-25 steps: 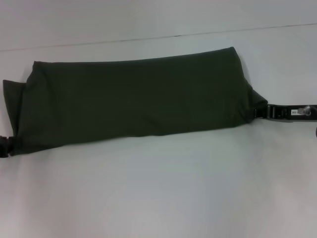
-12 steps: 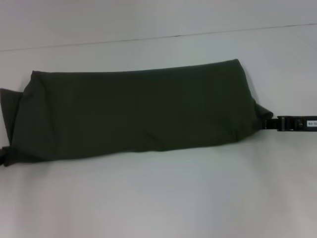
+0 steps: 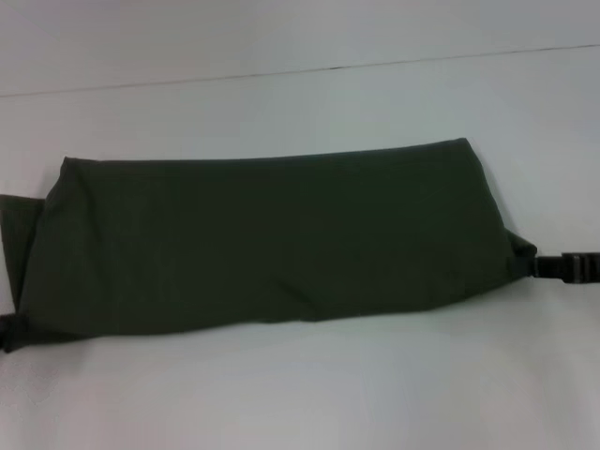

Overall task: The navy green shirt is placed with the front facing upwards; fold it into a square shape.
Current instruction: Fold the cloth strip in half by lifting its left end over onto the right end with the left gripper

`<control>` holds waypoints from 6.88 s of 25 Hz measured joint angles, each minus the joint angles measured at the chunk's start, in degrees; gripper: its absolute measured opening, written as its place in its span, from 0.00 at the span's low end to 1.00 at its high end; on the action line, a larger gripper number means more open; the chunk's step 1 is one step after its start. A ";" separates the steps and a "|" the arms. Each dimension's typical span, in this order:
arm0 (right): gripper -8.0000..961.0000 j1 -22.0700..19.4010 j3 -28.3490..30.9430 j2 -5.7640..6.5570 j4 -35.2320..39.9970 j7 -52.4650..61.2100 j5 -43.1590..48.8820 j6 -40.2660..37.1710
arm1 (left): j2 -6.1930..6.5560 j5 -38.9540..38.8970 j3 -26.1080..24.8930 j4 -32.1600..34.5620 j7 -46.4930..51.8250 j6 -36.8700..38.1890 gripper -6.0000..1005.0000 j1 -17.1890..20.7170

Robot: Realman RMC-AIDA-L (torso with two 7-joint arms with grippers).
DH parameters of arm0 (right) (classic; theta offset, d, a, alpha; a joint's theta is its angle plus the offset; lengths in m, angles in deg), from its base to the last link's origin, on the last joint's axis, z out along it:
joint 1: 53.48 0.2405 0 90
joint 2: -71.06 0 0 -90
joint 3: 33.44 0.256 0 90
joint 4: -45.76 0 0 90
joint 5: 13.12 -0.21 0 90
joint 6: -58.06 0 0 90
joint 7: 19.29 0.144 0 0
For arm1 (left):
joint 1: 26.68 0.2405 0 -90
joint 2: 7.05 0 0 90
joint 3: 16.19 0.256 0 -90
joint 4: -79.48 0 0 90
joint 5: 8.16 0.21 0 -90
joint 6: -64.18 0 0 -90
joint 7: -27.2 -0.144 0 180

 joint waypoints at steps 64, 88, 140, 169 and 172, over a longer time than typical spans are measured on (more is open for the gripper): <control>0.26 -2.97 -0.23 1.73 -0.01 -2.94 9.20 -6.82 | -1.19 1.92 -7.54 5.24 -3.37 13.84 0.10 7.40; 0.67 -1.48 11.89 2.09 6.03 -2.22 1.22 -11.99 | 0.65 0.17 -13.46 4.33 -2.58 9.19 0.82 2.26; 0.97 2.09 12.04 -3.79 1.11 -16.97 -13.71 -8.20 | 3.92 10.60 -3.69 -4.76 7.36 -1.11 0.86 -7.74; 0.96 2.22 12.05 -3.78 1.10 -16.64 -14.35 -8.47 | 4.88 11.96 -2.65 -8.09 8.78 -6.19 0.86 -9.98; 0.96 2.25 12.05 -3.78 1.12 -16.48 -14.35 -8.53 | 4.94 12.26 -2.19 -8.72 8.78 -6.37 0.86 -10.17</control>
